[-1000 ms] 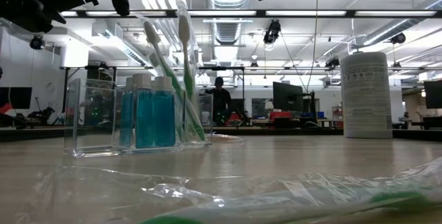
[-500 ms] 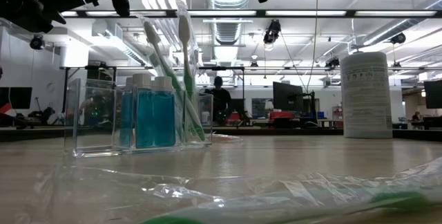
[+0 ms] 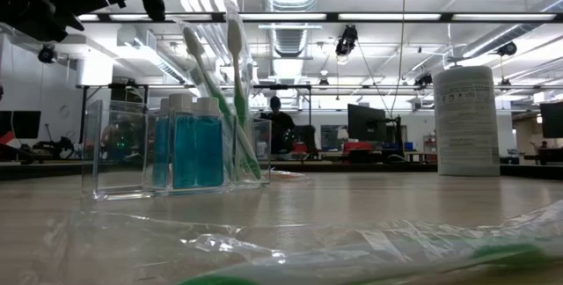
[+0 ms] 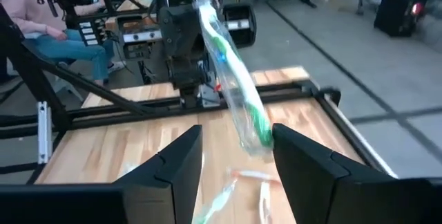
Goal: Pick & Place toothbrushing station
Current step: Put the green toothbrush into the transparent organizer
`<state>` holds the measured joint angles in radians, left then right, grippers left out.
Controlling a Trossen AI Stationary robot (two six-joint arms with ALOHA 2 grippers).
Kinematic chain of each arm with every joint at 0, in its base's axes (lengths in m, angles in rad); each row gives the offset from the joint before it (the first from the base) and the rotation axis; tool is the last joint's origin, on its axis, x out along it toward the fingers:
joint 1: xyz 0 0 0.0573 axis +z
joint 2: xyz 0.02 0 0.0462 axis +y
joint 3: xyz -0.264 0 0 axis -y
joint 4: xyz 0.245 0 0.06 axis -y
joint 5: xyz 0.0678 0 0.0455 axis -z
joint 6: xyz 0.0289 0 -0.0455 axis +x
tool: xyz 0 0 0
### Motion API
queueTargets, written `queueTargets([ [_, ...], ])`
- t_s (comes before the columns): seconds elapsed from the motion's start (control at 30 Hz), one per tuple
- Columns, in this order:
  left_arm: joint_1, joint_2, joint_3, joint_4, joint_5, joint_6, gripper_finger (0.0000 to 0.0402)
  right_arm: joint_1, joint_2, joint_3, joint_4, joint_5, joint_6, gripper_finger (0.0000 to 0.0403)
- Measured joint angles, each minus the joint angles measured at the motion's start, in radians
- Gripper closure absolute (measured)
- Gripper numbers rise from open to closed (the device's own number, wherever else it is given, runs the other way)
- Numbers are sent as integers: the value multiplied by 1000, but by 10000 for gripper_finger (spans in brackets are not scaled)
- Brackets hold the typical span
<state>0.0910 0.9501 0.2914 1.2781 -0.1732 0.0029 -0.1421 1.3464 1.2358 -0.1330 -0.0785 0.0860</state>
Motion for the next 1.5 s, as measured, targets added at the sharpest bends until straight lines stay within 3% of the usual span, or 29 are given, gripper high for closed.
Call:
queueTargets([
  [0.37,1,-2,0,-6,-11,0,372,0,-12,0,-148,13,21,234],
  [0.77,-1,-8,34,-194,-4,-169,372,0,-63,0,-269,294,-10,234],
  [0.9,-1,-23,119,-420,-4,-171,372,-1,-84,0,-333,342,-9,234],
  [1.17,-2,-27,417,-1151,68,-187,372,-2,-88,0,-359,344,-18,234],
  [1.5,-2,-34,741,-1644,83,-245,372,-3,-88,-9,-460,447,-9,234],
])
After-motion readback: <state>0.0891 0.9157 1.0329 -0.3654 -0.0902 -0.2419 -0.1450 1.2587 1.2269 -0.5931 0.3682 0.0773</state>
